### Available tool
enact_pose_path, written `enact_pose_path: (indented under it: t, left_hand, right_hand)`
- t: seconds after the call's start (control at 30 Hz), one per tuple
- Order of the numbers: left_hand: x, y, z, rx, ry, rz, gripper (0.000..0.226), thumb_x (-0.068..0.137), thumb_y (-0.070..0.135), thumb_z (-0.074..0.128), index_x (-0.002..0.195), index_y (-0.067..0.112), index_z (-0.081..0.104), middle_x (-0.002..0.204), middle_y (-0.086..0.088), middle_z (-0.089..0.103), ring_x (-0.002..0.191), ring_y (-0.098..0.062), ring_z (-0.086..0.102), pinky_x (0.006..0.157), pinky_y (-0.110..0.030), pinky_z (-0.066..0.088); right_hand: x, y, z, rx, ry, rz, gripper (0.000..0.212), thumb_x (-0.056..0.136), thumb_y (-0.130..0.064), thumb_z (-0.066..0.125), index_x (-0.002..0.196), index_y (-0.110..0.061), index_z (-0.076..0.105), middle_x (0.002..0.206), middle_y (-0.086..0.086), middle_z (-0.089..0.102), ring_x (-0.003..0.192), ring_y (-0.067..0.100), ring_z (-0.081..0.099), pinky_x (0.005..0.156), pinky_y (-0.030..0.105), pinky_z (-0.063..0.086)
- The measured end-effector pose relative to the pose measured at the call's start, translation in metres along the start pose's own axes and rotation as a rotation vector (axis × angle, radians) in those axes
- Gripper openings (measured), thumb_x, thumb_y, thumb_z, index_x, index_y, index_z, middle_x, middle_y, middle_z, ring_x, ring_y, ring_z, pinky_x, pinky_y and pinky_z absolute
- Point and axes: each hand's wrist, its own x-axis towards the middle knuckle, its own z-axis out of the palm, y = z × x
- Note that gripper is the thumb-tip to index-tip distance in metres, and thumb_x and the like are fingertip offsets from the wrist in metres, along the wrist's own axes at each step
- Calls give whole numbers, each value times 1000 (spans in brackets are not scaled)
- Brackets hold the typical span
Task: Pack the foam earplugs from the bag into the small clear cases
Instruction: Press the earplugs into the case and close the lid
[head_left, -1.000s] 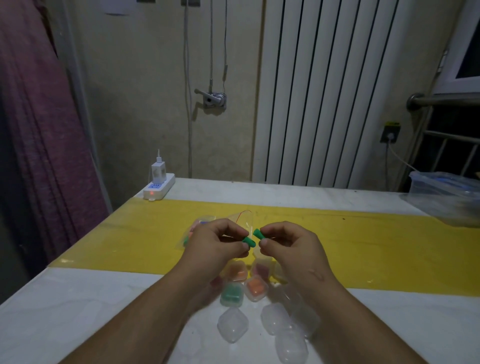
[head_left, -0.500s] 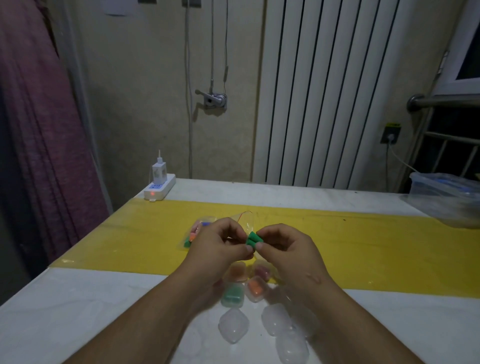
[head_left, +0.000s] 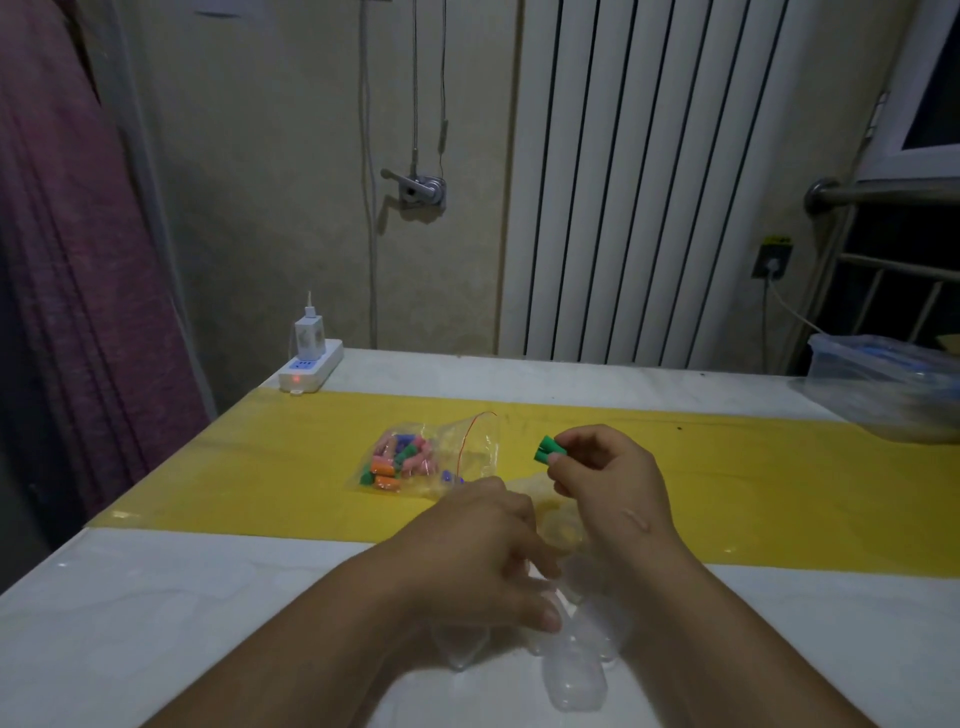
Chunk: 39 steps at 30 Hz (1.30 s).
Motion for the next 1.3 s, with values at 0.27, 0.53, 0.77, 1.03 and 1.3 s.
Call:
enact_pose_path:
  t: [0.27, 0.53, 0.77, 1.03, 1.3]
  left_hand:
    - [-7, -4, -6, -451, 121, -131, 26, 77, 9, 76, 87, 25, 58, 86, 13, 63, 73, -1, 57, 67, -22, 49]
    - [-10, -15, -9, -966, 372, -290, 29, 80, -9, 70, 88, 19, 66, 68, 1, 64, 63, -12, 60, 58, -27, 49]
    - [-8, -27, -8, -1034, 465, -270, 33, 79, -16, 66, 84, 17, 61, 102, -10, 69, 89, -18, 64, 77, -33, 51]
    - [-8, -34, -8, -1019, 515, -259, 35, 73, 1, 74, 94, 28, 70, 114, -17, 65, 91, -23, 57, 79, -36, 48]
    - [-8, -31, -6, -1030, 483, -254, 45, 81, -17, 63, 104, 20, 75, 106, -1, 72, 99, -13, 66, 86, -25, 54]
  right_hand:
    - [-1, -6, -5, 136, 3, 31, 17, 89, 5, 60, 92, -12, 62, 90, 18, 65, 69, 22, 71, 70, 39, 62]
    - [-4, -10, -3, 147, -84, 41, 22, 87, 6, 64, 80, -14, 72, 73, 7, 72, 64, 18, 68, 68, 32, 60]
    - [-7, -9, -3, 47, -172, 41, 13, 86, 1, 67, 82, -11, 71, 68, 4, 71, 59, 14, 65, 59, 29, 56]
    - [-13, -16, 3, 191, -302, 239, 15, 90, 7, 56, 87, 2, 71, 70, 20, 65, 58, 23, 62, 65, 41, 61]
    - [-17, -14, 4, 267, -431, 337, 22, 91, -21, 65, 85, -2, 75, 71, 16, 66, 62, 23, 60, 60, 30, 55]
